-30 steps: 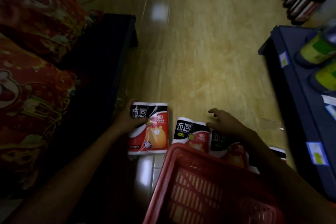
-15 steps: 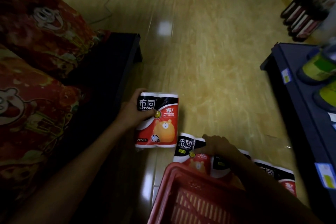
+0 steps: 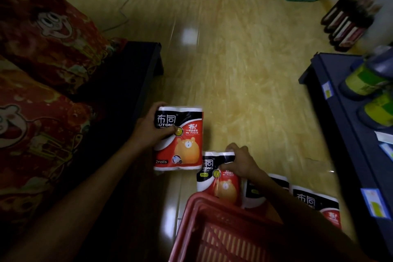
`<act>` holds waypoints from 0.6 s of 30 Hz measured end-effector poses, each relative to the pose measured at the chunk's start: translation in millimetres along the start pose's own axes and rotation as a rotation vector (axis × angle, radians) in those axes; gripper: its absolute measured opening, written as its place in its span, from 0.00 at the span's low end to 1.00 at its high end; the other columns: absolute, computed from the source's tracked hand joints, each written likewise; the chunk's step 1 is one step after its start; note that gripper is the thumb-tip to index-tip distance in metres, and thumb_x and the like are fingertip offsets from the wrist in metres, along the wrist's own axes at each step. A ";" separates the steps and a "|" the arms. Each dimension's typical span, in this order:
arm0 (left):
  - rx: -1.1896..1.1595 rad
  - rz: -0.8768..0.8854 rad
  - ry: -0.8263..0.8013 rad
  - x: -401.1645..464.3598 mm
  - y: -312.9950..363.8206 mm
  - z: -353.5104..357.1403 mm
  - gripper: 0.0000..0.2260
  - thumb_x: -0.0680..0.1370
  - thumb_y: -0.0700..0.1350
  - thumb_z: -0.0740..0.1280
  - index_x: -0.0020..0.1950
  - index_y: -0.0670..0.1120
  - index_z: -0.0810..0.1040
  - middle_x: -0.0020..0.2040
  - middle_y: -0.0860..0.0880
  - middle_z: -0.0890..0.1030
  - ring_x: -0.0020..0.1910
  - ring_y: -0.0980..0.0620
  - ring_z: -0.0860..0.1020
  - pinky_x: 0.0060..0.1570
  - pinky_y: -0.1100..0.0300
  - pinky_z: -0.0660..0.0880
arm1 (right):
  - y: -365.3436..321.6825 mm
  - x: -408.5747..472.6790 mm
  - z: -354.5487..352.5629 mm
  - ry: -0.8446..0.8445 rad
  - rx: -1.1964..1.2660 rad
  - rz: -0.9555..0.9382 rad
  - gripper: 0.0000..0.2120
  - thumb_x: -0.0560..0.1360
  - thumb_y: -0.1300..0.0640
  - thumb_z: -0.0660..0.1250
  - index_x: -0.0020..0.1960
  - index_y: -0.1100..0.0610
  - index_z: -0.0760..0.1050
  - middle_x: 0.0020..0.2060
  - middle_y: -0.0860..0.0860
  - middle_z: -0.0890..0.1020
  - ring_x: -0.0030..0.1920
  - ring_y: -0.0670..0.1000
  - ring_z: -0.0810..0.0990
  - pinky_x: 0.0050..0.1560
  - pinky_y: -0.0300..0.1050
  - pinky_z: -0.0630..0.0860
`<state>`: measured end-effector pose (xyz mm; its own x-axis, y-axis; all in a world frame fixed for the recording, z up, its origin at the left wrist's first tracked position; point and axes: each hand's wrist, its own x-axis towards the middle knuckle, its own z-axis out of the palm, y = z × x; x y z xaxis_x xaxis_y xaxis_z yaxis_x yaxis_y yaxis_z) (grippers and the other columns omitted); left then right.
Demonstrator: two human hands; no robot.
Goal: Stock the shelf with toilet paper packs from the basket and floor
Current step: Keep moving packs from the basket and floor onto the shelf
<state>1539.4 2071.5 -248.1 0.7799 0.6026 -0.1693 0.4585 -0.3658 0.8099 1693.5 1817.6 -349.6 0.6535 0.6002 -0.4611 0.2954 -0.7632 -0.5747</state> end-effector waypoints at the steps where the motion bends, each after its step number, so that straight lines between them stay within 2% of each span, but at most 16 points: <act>1: -0.002 0.001 0.004 -0.5 0.5 -1.6 0.31 0.69 0.48 0.77 0.68 0.56 0.66 0.56 0.53 0.78 0.52 0.52 0.78 0.44 0.62 0.75 | 1.5 -0.1 -4.3 0.033 0.030 0.000 0.26 0.63 0.53 0.79 0.56 0.52 0.72 0.53 0.57 0.68 0.46 0.56 0.77 0.39 0.39 0.71; 4: -0.013 -0.001 0.016 -2.8 4.1 -6.6 0.31 0.69 0.48 0.77 0.68 0.56 0.67 0.56 0.54 0.77 0.52 0.52 0.77 0.43 0.63 0.74 | 7.8 -2.3 -27.4 0.178 0.135 0.018 0.23 0.62 0.53 0.79 0.54 0.50 0.74 0.52 0.59 0.73 0.43 0.54 0.77 0.34 0.33 0.70; 7: -0.001 0.004 0.019 -5.7 5.9 -10.0 0.30 0.70 0.48 0.76 0.68 0.56 0.66 0.55 0.54 0.78 0.51 0.53 0.78 0.41 0.65 0.73 | 8.4 -14.2 -59.8 0.313 0.241 0.022 0.21 0.65 0.57 0.78 0.54 0.52 0.75 0.47 0.58 0.79 0.39 0.51 0.79 0.27 0.28 0.69; 10: 0.009 0.008 0.035 -7.8 11.7 -10.6 0.30 0.71 0.47 0.76 0.68 0.57 0.66 0.55 0.54 0.78 0.50 0.55 0.78 0.40 0.67 0.72 | 7.4 -31.1 -90.4 0.397 0.320 0.018 0.21 0.67 0.59 0.77 0.57 0.53 0.74 0.43 0.49 0.79 0.38 0.44 0.77 0.28 0.28 0.69; 12: 0.015 0.017 0.038 -8.2 19.6 -10.1 0.30 0.70 0.47 0.76 0.68 0.58 0.66 0.55 0.54 0.79 0.50 0.54 0.79 0.42 0.64 0.74 | 5.6 -42.4 -110.6 0.448 0.347 -0.004 0.21 0.67 0.59 0.77 0.57 0.52 0.73 0.44 0.48 0.79 0.38 0.39 0.75 0.30 0.29 0.69; 14: 0.026 0.029 0.031 -9.8 33.6 -11.8 0.30 0.70 0.48 0.76 0.68 0.59 0.66 0.55 0.54 0.79 0.52 0.51 0.79 0.48 0.58 0.77 | 0.7 -55.9 -130.4 0.488 0.368 -0.027 0.21 0.67 0.59 0.77 0.56 0.51 0.73 0.45 0.49 0.80 0.39 0.40 0.76 0.35 0.35 0.71; 16: 0.041 0.037 0.017 -14.3 54.6 -17.0 0.30 0.71 0.48 0.76 0.68 0.59 0.65 0.56 0.52 0.80 0.53 0.49 0.80 0.53 0.52 0.78 | -6.8 -73.6 -152.0 0.520 0.393 -0.054 0.21 0.66 0.59 0.77 0.55 0.50 0.73 0.46 0.48 0.81 0.42 0.47 0.79 0.40 0.42 0.75; 18: 0.063 0.049 0.010 -23.6 86.1 -27.1 0.30 0.71 0.48 0.75 0.68 0.58 0.65 0.56 0.51 0.80 0.53 0.48 0.80 0.54 0.51 0.78 | -20.5 -96.7 -177.0 0.549 0.420 -0.093 0.21 0.66 0.59 0.77 0.54 0.48 0.72 0.45 0.44 0.80 0.46 0.49 0.79 0.45 0.46 0.77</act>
<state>1549.0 2045.0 -159.2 0.7979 0.5899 -0.1238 0.4457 -0.4391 0.7801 1747.6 1732.8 -173.5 0.9292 0.3659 -0.0522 0.1451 -0.4909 -0.8590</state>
